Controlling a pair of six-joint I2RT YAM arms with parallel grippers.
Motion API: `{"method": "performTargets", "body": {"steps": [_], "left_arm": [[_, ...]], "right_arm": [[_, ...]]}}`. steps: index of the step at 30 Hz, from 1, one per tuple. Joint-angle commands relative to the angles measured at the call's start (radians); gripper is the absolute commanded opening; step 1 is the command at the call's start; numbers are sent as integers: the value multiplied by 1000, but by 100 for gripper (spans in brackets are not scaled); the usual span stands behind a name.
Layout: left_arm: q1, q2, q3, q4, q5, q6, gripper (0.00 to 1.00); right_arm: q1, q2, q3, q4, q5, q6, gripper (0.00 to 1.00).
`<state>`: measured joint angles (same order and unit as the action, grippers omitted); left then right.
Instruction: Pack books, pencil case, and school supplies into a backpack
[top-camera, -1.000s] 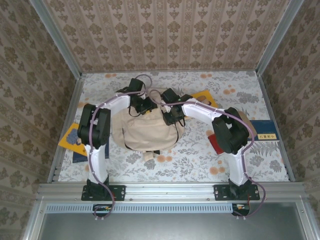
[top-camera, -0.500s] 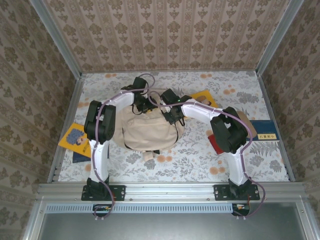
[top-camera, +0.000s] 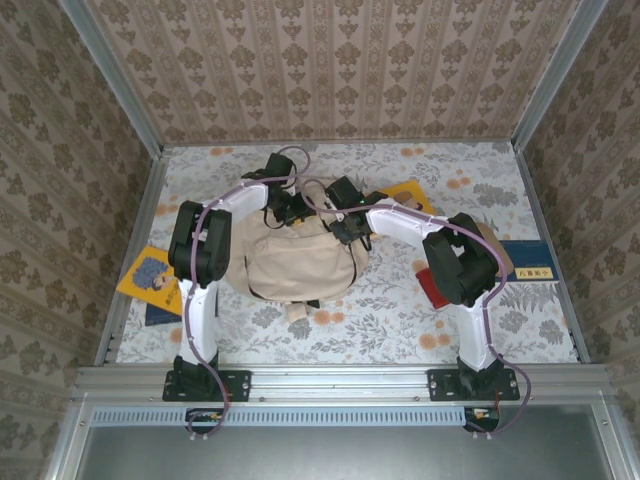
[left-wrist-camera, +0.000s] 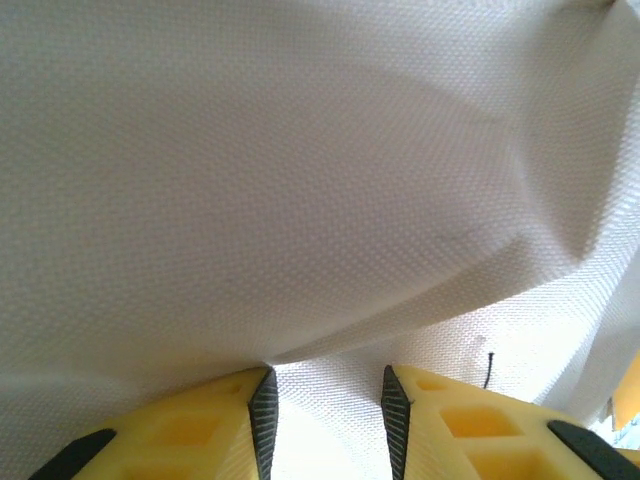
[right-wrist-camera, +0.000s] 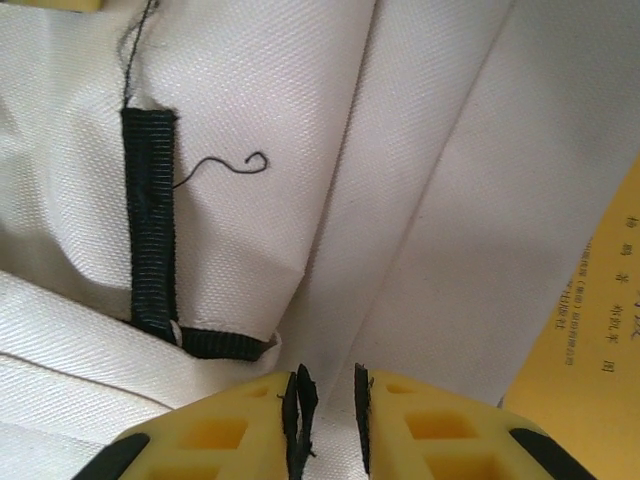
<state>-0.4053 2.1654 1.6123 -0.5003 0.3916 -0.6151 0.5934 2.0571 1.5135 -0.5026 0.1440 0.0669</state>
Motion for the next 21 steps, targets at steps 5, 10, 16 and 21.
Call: {"method": "performTargets", "body": {"steps": [5, 10, 16, 21], "left_arm": [[-16, -90, 13, 87, 53, 7, 37], [-34, -88, 18, 137, 59, -6, 34], [-45, 25, 89, 134, 70, -52, 31], [-44, 140, 179, 47, -22, -89, 24]], "right_arm": [[-3, -1, 6, -1, -35, 27, 21], [-4, -5, -2, -1, -27, 28, 13], [-5, -55, -49, 24, -49, 44, 0], [-17, -167, -155, 74, -136, 90, 0]]}}
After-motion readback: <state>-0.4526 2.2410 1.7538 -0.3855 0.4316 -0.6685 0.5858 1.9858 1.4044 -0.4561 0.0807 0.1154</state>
